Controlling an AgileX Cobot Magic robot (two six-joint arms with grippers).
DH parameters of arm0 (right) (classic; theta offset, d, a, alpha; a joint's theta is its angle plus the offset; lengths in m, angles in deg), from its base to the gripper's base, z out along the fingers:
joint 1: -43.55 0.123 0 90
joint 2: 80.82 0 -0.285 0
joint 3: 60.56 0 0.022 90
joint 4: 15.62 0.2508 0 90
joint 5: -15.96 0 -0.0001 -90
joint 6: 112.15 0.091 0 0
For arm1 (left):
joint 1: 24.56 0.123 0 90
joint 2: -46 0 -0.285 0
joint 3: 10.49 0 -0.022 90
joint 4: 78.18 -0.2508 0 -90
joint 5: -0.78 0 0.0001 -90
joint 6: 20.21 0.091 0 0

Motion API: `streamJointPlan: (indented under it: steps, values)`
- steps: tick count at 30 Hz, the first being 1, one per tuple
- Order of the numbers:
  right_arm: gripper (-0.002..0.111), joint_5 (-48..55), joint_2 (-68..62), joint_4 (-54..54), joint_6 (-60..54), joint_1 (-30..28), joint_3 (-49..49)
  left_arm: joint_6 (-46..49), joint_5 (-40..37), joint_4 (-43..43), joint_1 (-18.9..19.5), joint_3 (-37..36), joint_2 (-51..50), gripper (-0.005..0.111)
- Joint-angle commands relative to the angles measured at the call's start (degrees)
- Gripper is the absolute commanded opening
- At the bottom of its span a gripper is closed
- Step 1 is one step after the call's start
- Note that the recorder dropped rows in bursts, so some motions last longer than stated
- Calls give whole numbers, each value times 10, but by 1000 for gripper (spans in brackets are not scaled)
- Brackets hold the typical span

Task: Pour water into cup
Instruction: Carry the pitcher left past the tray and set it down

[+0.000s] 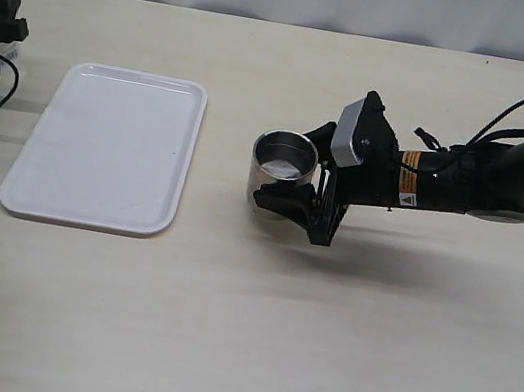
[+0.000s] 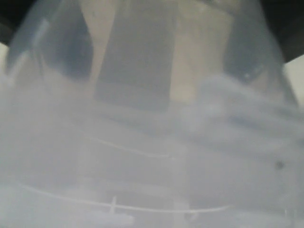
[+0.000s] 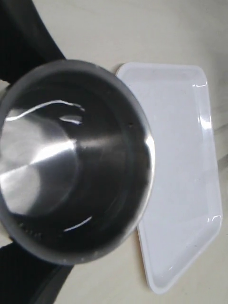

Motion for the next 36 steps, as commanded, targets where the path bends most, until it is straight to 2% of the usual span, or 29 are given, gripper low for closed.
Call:
streamJointPlan:
  steps: [1,7,17,20,22,27,29,32,36]
  values:
    - [4,-16,4,7,-4,0,3,-2,8,2,2,5,-4,0]
    - [4,-16,4,7,-4,0,3,-2,11,-2,2,5,-4,0]
    - [4,-16,4,7,-4,0,3,-2,-35,-4,2,5,-4,1]
    - [4,-16,4,7,-4,0,3,-2,-37,-4,1,5,-4,13]
    - [4,-16,4,7,-4,0,3,-2,-37,-4,1,5,-4,28]
    - [4,-16,4,7,-4,0,3,-2,-37,-4,1,5,-4,74]
    - [4,-16,4,7,-4,0,3,-2,-37,-4,1,5,-4,85]
    - [4,-16,4,7,-4,0,3,-2,-38,-4,1,5,-3,92]
    - [4,-16,4,7,-4,0,3,-2,-44,-26,1,3,-3,92]
